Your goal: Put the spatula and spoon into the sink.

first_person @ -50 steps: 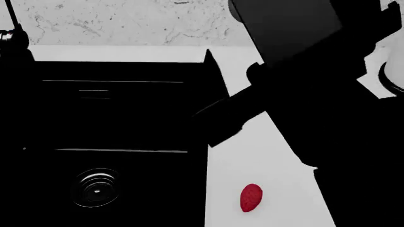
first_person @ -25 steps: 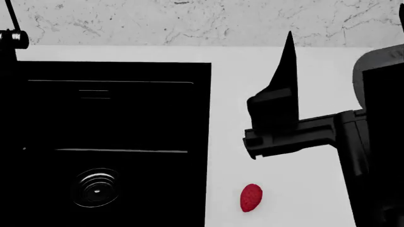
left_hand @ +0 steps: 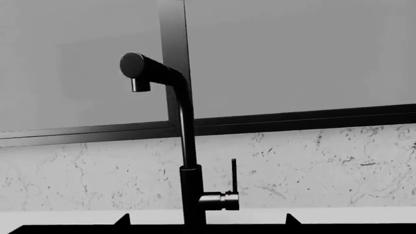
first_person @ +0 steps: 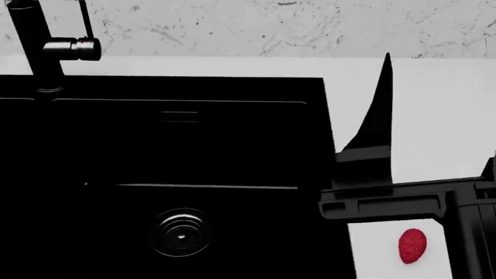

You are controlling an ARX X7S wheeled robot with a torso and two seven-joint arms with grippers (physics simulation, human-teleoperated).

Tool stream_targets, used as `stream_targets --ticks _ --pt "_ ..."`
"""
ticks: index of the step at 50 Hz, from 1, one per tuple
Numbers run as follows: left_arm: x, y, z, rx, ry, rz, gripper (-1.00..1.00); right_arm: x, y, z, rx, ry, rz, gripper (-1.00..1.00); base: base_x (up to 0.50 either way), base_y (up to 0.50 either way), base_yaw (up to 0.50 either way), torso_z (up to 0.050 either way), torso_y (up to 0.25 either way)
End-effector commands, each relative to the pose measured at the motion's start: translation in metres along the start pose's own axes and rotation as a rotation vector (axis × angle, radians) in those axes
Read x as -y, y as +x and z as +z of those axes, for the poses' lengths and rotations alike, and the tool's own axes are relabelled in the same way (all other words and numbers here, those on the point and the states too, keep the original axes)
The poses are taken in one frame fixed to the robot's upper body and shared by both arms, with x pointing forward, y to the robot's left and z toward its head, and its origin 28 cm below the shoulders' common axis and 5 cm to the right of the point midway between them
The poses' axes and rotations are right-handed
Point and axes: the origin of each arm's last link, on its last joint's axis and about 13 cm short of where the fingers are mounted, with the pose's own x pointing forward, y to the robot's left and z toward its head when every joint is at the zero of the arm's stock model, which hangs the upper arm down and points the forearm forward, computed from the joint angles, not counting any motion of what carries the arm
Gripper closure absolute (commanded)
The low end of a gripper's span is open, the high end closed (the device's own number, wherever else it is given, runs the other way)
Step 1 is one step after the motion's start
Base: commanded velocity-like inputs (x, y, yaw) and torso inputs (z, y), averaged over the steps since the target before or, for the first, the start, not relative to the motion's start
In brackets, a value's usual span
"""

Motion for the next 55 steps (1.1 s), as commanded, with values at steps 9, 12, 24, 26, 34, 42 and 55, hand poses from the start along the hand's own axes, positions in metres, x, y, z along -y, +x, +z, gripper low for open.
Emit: stream_targets --ticks 9,12,24,26,34,42,55 --pt "-0.002 -0.011 -0.002 0.000 0.008 0.002 -1.00 0.001 -0.007 -0.001 0.007 0.016 -0.010 -1.00 0.00 0.50 0.00 0.000 0.000" --pt "-0.002 -0.011 -0.003 -0.001 0.009 0.004 -1.00 0.001 -0.007 -0.001 0.006 0.016 -0.006 -1.00 0.00 0.50 0.00 0.000 0.000" --pt "-0.004 -0.013 -0.006 -0.010 0.002 0.029 -1.00 -0.002 -0.002 -0.006 0.004 0.033 0.014 -1.00 0.00 0.50 0.00 0.000 0.000" --pt "-0.004 -0.013 -0.008 -0.016 -0.001 0.038 -1.00 -0.002 -0.001 -0.007 0.003 0.042 0.016 -1.00 0.00 0.50 0.00 0.000 0.000" --pt "-0.004 -0.012 -0.009 -0.019 0.008 0.048 -1.00 -0.003 -0.001 -0.008 0.005 0.054 0.022 -1.00 0.00 0.50 0.00 0.000 0.000" --pt "-0.003 -0.010 -0.010 -0.015 0.020 0.046 -1.00 -0.003 -0.002 -0.008 0.012 0.071 0.030 -1.00 0.00 0.50 0.00 0.000 0.000" --pt "0.000 -0.008 -0.010 -0.014 0.030 0.037 -1.00 -0.001 -0.002 -0.010 0.015 0.084 0.030 -1.00 0.00 0.50 0.00 0.000 0.000"
